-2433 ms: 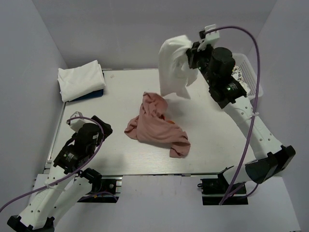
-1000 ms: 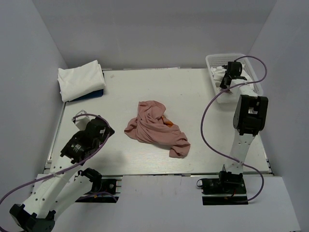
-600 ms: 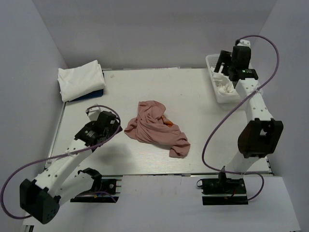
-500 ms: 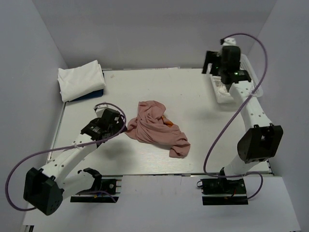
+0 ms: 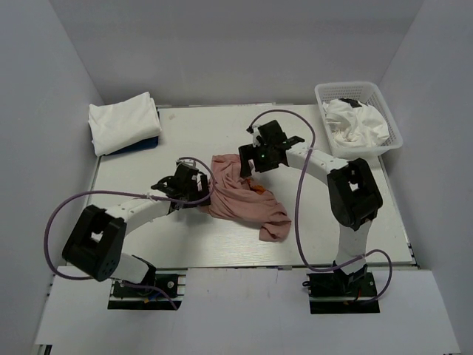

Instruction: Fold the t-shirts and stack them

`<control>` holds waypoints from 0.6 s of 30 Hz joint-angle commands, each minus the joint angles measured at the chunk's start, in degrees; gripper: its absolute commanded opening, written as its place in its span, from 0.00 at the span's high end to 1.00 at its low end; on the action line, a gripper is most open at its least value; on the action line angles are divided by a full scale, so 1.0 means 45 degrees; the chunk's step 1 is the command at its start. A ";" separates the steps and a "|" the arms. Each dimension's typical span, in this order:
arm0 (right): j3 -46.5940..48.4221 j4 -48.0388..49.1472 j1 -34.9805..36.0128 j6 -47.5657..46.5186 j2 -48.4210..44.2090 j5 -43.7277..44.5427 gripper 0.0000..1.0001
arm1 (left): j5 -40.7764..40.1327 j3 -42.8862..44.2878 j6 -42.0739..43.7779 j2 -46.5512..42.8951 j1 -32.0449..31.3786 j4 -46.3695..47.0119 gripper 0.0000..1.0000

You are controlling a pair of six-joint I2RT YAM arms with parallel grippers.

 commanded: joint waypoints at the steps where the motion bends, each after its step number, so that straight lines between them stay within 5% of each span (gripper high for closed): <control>1: 0.0180 0.0919 0.0287 0.0578 0.0081 -0.0702 0.10 | 0.0225 0.0390 0.0412 0.1190 0.0076 0.0875 0.01; 4: 0.0045 0.1638 0.0406 0.0931 0.0394 -0.0566 0.10 | 0.0068 0.0937 0.0178 0.2437 0.0076 0.0876 0.01; 9: -0.0152 0.2716 0.0504 0.1537 0.0279 -0.0119 0.15 | -0.0420 0.1270 -0.0213 0.3340 0.0076 0.0759 0.19; 12: -0.0269 0.3321 0.0485 0.1849 0.0142 0.0000 0.55 | -0.0420 0.1387 -0.0350 0.3477 0.0076 0.0759 0.39; 13: -0.0385 0.3419 0.0504 0.1966 0.0045 0.0039 0.85 | -0.0420 0.1581 -0.0350 0.3478 0.0076 0.0759 0.65; 15: -0.0503 0.3577 0.0523 0.1948 -0.0171 0.0215 1.00 | -0.0576 0.1757 -0.0506 0.3635 0.0076 0.0623 0.88; 16: -0.0484 0.3480 0.0504 0.1889 -0.0423 0.0428 1.00 | -0.0885 0.1990 -0.0506 0.3635 0.0076 0.0390 1.00; 18: -0.0503 0.3245 0.0504 0.1713 -0.0619 0.0780 1.00 | -0.1258 0.2284 -0.0641 0.3635 0.0076 -0.0272 1.00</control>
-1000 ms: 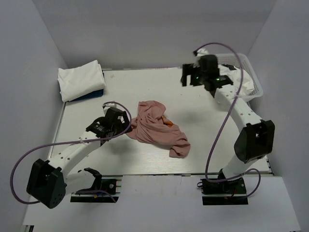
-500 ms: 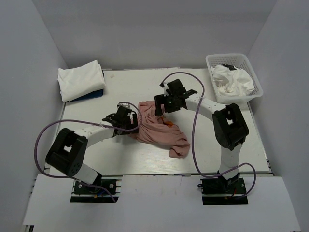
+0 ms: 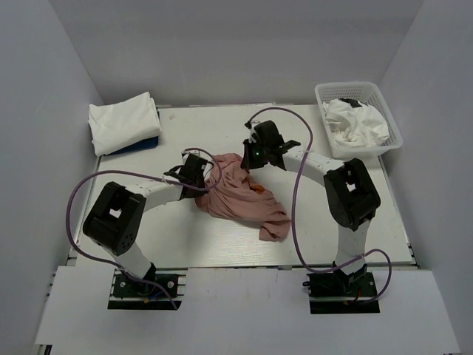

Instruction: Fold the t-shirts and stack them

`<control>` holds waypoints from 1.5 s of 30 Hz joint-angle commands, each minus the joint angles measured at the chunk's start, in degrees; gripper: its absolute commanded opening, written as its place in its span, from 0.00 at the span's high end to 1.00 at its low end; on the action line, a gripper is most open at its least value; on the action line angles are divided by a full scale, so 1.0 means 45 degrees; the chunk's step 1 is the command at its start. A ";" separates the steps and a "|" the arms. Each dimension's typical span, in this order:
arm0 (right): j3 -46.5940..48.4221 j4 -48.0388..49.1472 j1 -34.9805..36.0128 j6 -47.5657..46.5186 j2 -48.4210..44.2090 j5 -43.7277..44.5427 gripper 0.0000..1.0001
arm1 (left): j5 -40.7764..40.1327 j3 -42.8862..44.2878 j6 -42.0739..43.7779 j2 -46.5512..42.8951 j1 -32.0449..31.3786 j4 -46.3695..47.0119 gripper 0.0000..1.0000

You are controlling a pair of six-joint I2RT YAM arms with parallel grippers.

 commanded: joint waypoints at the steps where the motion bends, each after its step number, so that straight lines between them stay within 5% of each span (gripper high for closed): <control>1: -0.0221 0.0418 0.0037 -0.0166 -0.1347 0.1066 1.00 | -0.1091 0.0855 -0.0597 -0.0070 0.0018 -0.1775 1.00; 6: -0.0378 -0.0011 -0.0021 -0.1181 -0.3669 0.5332 1.00 | -0.4859 0.3120 -0.1831 -0.1865 -0.0158 -0.4823 1.00; 12: -0.0592 0.0298 -0.0041 -0.3228 -0.7558 0.8526 1.00 | -0.6429 0.3945 -0.2028 -0.5438 -0.0158 -0.5999 1.00; 21: 0.1103 0.0808 -0.0079 -0.5459 -1.1660 0.9664 1.00 | -0.6020 0.6459 -0.0348 -0.9815 -0.0158 -0.5781 1.00; 33: 0.6242 0.1508 0.0018 -0.8972 -1.2210 1.1558 1.00 | -0.7054 1.0333 -0.0423 -1.2395 -0.0041 -0.7091 1.00; 40: 0.4390 0.4098 -0.0040 -1.0359 -1.1901 1.3256 1.00 | -0.8907 1.0041 -0.1632 -1.1481 -0.0158 -0.8417 1.00; 45: -0.0189 0.6355 -0.0196 -1.0756 -1.0945 1.4603 1.00 | -1.0395 0.8111 -0.4330 -1.0347 -0.0158 -0.9925 1.00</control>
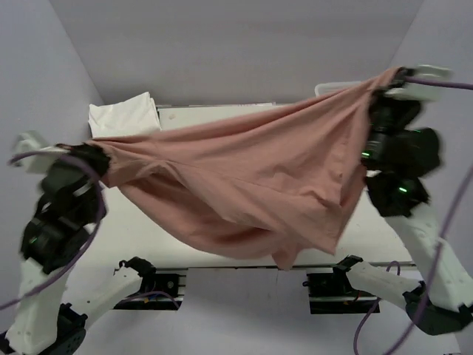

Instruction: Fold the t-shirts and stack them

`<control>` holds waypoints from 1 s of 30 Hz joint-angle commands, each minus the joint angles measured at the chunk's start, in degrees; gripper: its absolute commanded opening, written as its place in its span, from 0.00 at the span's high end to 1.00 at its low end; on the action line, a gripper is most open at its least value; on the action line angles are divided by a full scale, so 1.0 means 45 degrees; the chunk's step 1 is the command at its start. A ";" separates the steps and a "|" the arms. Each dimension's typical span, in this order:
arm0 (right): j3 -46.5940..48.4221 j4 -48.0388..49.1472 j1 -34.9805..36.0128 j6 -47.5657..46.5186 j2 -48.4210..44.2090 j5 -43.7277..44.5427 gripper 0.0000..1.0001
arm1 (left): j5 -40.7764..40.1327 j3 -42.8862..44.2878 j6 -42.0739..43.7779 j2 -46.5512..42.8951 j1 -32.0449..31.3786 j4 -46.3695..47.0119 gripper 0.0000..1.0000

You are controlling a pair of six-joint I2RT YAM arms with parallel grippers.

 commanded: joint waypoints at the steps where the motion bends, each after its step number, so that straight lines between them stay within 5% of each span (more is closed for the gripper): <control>1: -0.2498 0.1494 -0.0424 0.0538 0.1458 0.1836 1.00 | -0.1521 -0.1693 -0.1959 0.1184 0.0012 -0.1740 1.00; 6: -0.5134 -0.1277 -0.1675 0.5989 0.4089 -0.0815 1.00 | -0.0720 -0.5697 -0.2993 0.2588 0.0325 -0.0726 1.00; 10: -0.5241 -0.2002 -0.2320 0.7346 0.7674 -0.2751 1.00 | 0.1227 -0.7185 -0.3310 0.6138 0.1084 -0.0238 0.79; 13: -0.3679 -0.3991 -0.2457 0.7913 1.0030 -0.2988 0.73 | 0.1584 -0.5473 -0.3912 0.9382 0.1632 -0.1597 0.52; 14: -0.2321 -0.5021 -0.2419 0.8146 1.0363 -0.2910 0.58 | 0.1584 -0.4887 -0.4031 0.9969 0.1633 -0.2145 0.31; 16: -0.1705 -0.6064 -0.2418 0.8305 1.0813 -0.2773 0.28 | 0.1430 -0.3503 -0.4032 1.0753 0.1790 -0.2967 0.11; 17: -0.1760 -0.6067 -0.2418 0.8460 1.0699 -0.2792 0.24 | 0.1428 -0.3263 -0.3897 1.0949 0.1906 -0.3164 0.00; 18: -0.1857 -0.5989 -0.2438 0.8635 1.0370 -0.3198 0.10 | 0.1544 -0.3125 -0.3896 1.0951 0.1907 -0.3166 0.00; 25: -0.3829 -0.7041 -0.2360 1.0744 0.7849 -0.5524 0.10 | 0.2989 -0.5209 -0.3290 0.8728 0.2258 -0.1956 0.00; 30: -0.6698 -0.7473 -0.2262 1.2541 0.5408 -0.7709 0.10 | 0.4082 -0.8568 -0.3484 0.6483 0.2511 -0.0707 0.00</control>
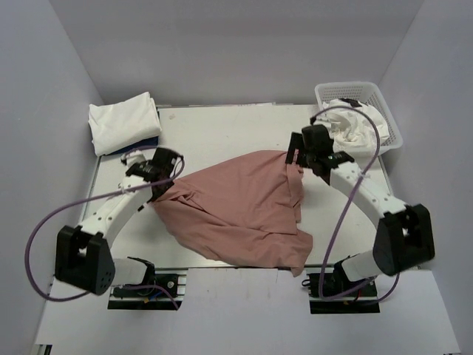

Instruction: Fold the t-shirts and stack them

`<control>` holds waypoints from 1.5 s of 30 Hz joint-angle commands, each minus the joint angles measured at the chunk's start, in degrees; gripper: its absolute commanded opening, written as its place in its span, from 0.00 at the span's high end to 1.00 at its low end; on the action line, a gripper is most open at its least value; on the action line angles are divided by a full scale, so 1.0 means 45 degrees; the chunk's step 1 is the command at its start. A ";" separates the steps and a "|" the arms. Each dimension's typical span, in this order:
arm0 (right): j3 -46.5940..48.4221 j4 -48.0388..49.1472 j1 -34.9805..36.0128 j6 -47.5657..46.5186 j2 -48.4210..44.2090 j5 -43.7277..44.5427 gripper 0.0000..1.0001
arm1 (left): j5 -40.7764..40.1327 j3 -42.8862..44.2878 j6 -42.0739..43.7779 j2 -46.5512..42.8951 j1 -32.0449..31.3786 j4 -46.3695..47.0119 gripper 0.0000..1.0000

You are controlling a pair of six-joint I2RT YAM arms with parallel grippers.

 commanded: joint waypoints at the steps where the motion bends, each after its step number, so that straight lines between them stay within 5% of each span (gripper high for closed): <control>1: -0.1736 -0.0606 0.0079 0.2325 -0.1343 -0.1773 0.10 | 0.1058 -0.1698 -0.0372 -0.1624 0.0205 0.0765 0.00; 5: -0.3223 -0.0719 0.0157 0.3055 -0.2829 -0.3236 0.10 | 0.2072 -0.3670 -0.0101 -0.2956 0.0575 0.2636 0.00; 12: -0.6110 0.0314 0.0216 0.2238 -0.4122 -0.5032 0.10 | 0.2915 -0.4359 0.0682 -0.2864 0.0986 0.4087 0.00; 24: -0.6603 0.1680 0.0196 0.1121 -0.2543 -0.6169 0.11 | 0.3032 -0.4183 0.1618 -0.0873 0.2117 0.5844 0.00; 28: -0.6486 0.2014 0.0215 0.1024 -0.1995 -0.6714 0.18 | 0.3733 -0.3909 0.2048 -0.0072 0.2412 0.6372 0.06; 31: -0.6310 0.2111 0.0235 0.0868 -0.1876 -0.7398 0.31 | 0.4105 -0.3753 0.2186 0.0087 0.2646 0.6510 0.21; 32: -0.6194 0.1957 0.0196 0.0887 -0.1876 -0.7554 0.49 | 0.4106 -0.3637 0.2322 0.0087 0.2646 0.6626 0.39; 35: -0.6134 0.1605 0.0255 0.0945 -0.2207 -0.7905 0.75 | 0.4223 -0.3499 0.2323 -0.0282 0.2783 0.6627 0.69; 38: -0.6076 0.1292 0.0255 0.0946 -0.2676 -0.7790 0.88 | 0.4223 -0.3499 0.2458 -0.0712 0.2783 0.6627 1.00; 39: -0.6037 0.1214 0.0235 0.0926 -0.2890 -0.7558 1.00 | 0.4223 -0.3499 0.2595 -0.0849 0.2783 0.6627 1.00; 45: -0.5257 0.0764 0.0216 0.0809 -0.4023 -0.6814 1.00 | 0.4223 -0.3616 0.2929 -0.2761 0.2783 0.7037 1.00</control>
